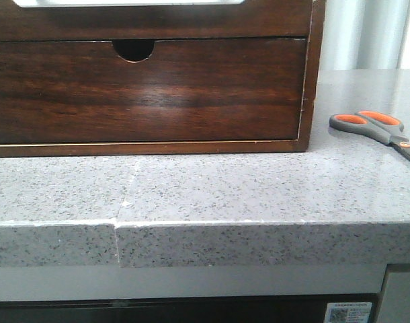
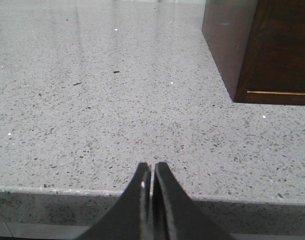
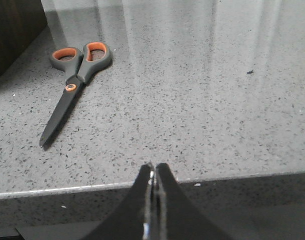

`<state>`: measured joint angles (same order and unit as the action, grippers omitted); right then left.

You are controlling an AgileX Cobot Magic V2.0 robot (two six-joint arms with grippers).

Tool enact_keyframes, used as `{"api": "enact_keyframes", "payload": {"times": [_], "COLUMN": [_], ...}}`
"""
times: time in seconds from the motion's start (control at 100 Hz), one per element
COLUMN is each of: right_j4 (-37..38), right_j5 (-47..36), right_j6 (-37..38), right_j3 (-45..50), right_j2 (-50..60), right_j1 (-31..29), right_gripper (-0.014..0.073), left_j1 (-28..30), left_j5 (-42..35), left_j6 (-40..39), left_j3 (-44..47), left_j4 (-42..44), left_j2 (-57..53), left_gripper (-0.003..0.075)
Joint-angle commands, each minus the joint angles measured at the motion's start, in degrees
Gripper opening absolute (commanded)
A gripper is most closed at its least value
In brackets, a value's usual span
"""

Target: Put scissors in drawer with both arms

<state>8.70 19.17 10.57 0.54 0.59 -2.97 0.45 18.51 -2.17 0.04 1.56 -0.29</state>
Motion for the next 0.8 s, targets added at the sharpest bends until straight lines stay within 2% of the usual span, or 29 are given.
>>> {"api": "enact_keyframes", "payload": {"times": [0.0,0.32,0.61,0.79], "right_j4": [0.07,0.07,-0.18,0.48], "right_j5": [-1.11,-2.47,-13.14,-15.41], "right_j6": [-0.49,-0.49,-0.49,-0.49], "right_j3": [1.63,1.63,1.63,1.63], "right_j2": [1.06,1.06,1.06,1.06], "right_j1": [-0.02,-0.02,-0.02,-0.02], "right_gripper": [-0.0048,-0.0048,-0.0048,-0.0048], "left_j1": [0.11,0.11,0.11,0.11], "left_j5": [-4.36,-8.38,-15.75,-18.99], "left_j6": [-0.11,-0.11,-0.11,-0.11], "left_j3": [1.18,1.18,1.18,1.18], "left_j4": [-0.21,-0.21,-0.21,-0.21], "left_j2": [-1.58,-1.58,-1.58,-1.58], "left_gripper": [-0.0022,-0.0022,-0.0022,-0.0022]}}
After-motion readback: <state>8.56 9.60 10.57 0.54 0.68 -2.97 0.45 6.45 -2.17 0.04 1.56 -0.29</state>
